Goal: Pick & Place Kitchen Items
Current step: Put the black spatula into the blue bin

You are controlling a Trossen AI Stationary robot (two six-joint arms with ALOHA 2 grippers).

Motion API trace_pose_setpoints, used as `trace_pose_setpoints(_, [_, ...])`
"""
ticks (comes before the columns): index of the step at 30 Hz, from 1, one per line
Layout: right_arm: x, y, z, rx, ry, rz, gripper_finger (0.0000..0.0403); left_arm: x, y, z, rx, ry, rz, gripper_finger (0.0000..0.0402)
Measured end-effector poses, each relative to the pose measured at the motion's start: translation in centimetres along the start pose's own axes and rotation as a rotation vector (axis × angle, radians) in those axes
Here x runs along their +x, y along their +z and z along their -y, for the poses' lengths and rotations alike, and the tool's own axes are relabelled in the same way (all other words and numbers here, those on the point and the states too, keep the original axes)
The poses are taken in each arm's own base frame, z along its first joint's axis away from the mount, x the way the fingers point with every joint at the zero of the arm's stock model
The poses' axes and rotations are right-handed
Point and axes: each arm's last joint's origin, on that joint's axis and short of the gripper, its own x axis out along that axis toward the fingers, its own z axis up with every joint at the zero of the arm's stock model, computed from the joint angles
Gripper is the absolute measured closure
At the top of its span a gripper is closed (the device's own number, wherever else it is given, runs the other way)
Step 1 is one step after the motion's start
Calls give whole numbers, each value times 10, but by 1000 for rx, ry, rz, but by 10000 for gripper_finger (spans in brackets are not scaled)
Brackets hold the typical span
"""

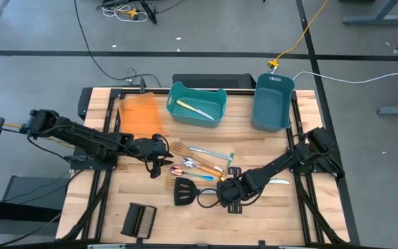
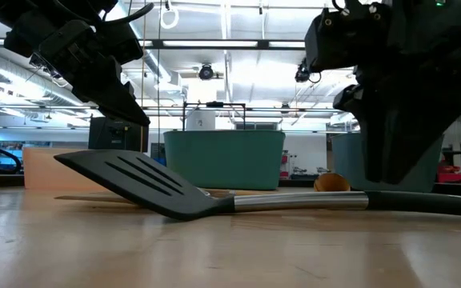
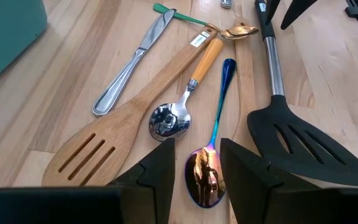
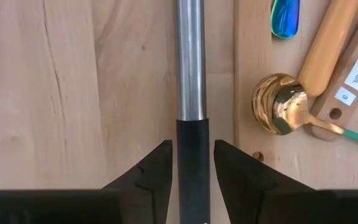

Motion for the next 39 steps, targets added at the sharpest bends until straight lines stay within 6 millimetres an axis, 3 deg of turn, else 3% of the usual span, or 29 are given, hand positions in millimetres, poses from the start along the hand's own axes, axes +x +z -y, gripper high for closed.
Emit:
trace_pose_setpoints(19, [26,-10,13,47,55,38,272,0,0,0,0,0,0,268])
trace_pose_setpoints(33, [29,-10,13,54,67,82,272,0,0,0,0,0,-1,268])
trace_pose_setpoints(39, [40,-11,12,58,50,61,272,0,0,0,0,0,-1,268])
